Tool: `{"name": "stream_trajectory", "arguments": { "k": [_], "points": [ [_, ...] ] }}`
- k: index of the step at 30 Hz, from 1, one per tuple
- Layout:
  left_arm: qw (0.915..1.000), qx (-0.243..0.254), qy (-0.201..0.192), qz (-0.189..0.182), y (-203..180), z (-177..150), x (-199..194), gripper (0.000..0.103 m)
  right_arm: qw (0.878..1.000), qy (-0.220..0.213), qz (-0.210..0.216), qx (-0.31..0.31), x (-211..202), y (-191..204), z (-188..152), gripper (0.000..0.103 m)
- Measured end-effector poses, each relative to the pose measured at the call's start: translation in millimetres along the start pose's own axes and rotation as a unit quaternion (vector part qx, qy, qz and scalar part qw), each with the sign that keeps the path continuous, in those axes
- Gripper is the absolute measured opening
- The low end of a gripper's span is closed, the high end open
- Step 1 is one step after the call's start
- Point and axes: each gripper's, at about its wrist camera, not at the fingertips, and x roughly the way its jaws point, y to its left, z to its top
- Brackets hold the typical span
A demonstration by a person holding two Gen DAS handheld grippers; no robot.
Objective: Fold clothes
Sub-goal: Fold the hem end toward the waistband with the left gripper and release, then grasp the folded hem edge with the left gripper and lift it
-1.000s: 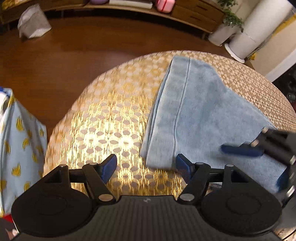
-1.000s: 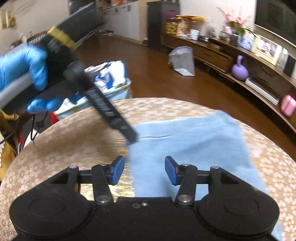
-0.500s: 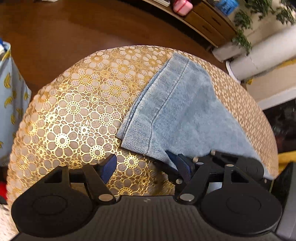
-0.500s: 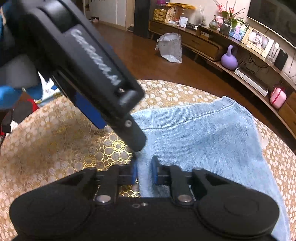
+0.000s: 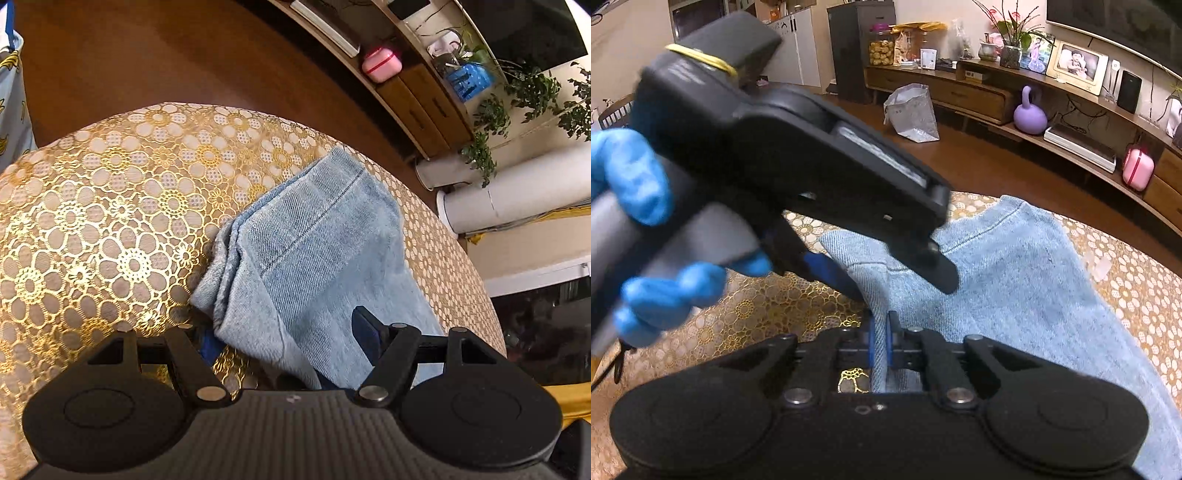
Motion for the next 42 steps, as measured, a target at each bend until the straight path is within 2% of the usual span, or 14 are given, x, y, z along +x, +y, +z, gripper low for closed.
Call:
{"name": "stream_trajectory", "arguments": {
  "k": [3,4,5,8,12,16,20,26,30,34,39,42],
  "points": [
    [0.9998,0.012,-0.015,0.003,-5.5,-3.5,3.3,0.067,1.0,0.0,0.007,0.004,-2.0,-4.2,-1.4,0.103],
    [0.9997,0.014,-0.018,0.01,-6.1,-4.4,2.5,0.061,1.0,0.0,0.01,0.004,-3.2,-5.6,-1.9,0.103],
    [0.9995,0.017,-0.021,0.017,-6.7,-5.3,1.7,0.05,1.0,0.0,0.013,0.005,-4.3,-7.0,-2.4,0.103],
    [0.9988,0.017,-0.032,0.032,-4.9,-7.8,-2.9,0.029,1.0,0.008,-0.006,-0.014,-21.9,-6.0,-22.2,0.103],
    [0.9975,0.011,-0.055,0.042,-5.9,-13.2,-12.4,0.016,0.998,0.02,-0.035,-0.042,-46.9,-4.1,-50.8,0.103],
    [0.9961,-0.008,-0.082,0.031,-3.5,-20.7,-27.9,0.014,0.994,0.036,-0.073,-0.07,-67.8,-1.0,-84.2,0.103],
    [0.9951,-0.023,-0.095,0.014,-3.6,-28.1,-42.2,0.013,0.987,0.033,-0.124,-0.096,-79.5,2.6,-112.9,0.103],
    [0.9939,-0.027,-0.107,0.006,-9.7,-32.9,-59.1,0.013,0.99,0.008,-0.115,-0.078,-67.9,13.1,-108.4,0.103],
    [0.993,-0.03,-0.114,0.001,-12.9,-36.6,-70.3,0.013,0.988,0.012,-0.134,-0.08,-56.4,24.0,-106.2,0.103],
    [0.993,-0.03,-0.114,0.006,-4.5,-45.7,-80.2,0.013,0.989,0.008,-0.128,-0.067,-66.8,30.2,-110.6,0.103],
    [0.9931,-0.02,-0.114,0.016,17.0,-75.9,-100.7,0.013,0.988,0.012,-0.12,-0.092,-80.7,62.9,-127.1,0.103],
    [0.9924,-0.016,-0.118,0.029,33.3,-105.3,-117.2,0.013,0.99,0.017,-0.11,-0.091,-88.2,85.5,-136.9,0.103]
  ]
}}
